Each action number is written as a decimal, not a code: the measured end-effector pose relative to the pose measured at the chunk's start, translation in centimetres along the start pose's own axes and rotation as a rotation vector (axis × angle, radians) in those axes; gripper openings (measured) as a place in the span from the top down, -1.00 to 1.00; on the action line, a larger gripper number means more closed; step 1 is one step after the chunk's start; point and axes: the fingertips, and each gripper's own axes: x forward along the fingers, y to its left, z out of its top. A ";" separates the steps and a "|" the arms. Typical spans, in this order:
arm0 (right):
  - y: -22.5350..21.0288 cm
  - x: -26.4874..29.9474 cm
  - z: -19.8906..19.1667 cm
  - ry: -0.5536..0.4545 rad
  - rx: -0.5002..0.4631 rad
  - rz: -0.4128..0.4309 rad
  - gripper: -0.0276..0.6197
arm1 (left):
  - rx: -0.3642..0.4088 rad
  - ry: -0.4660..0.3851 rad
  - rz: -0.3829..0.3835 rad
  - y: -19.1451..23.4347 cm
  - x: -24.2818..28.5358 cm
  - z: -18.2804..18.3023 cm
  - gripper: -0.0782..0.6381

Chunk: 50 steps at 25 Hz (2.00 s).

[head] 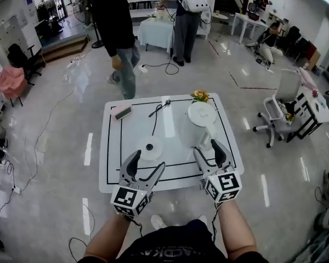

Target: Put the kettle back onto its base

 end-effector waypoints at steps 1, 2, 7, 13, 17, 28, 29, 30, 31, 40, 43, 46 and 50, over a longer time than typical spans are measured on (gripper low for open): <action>-0.2 -0.1 -0.2 0.006 0.003 -0.013 0.13 | -0.004 0.001 -0.007 0.1 0.0 -0.1 -0.20; -0.4 -0.2 -0.4 0.012 0.007 -0.025 0.13 | -0.009 0.004 -0.014 0.1 0.1 -0.2 -0.20; -2.3 -0.2 -2.4 0.050 0.031 -0.080 0.13 | -0.026 0.031 -0.044 -0.1 1.1 -1.7 -0.20; -5.4 0.9 -4.3 0.095 0.069 -0.107 0.13 | -0.031 0.057 -0.038 -0.4 2.7 -2.5 -0.20; -7.2 2.7 -6.1 0.137 0.090 -0.087 0.13 | -0.041 0.067 -0.009 -0.3 4.2 -3.0 -0.20; -10.5 6.4 -9.9 0.221 0.134 -0.030 0.13 | -0.061 0.114 0.047 0.4 8.2 -4.8 -0.20; -10.5 6.6 -10.3 0.233 0.140 -0.021 0.13 | -0.061 0.118 0.049 0.4 8.4 -4.9 -0.20; -10.5 6.9 -10.7 0.243 0.142 -0.014 0.13 | -0.060 0.121 0.052 0.5 8.7 -5.0 -0.20; -10.4 7.1 -11.0 0.253 0.141 -0.007 0.13 | -0.060 0.123 0.054 0.6 8.9 -5.0 -0.20; -9.8 8.0 -12.4 0.313 0.098 0.038 0.51 | -0.063 0.134 0.069 1.2 9.7 -5.2 -0.20; -9.7 8.0 -12.4 0.313 0.083 0.032 0.52 | -0.063 0.135 0.074 1.3 9.7 -5.3 -0.20; -9.8 8.0 -12.4 0.314 0.074 0.026 0.52 | -0.065 0.136 0.077 1.4 9.6 -5.3 -0.20; -9.8 8.0 -12.4 0.319 0.067 0.021 0.53 | -0.067 0.135 0.078 1.4 9.6 -5.2 -0.20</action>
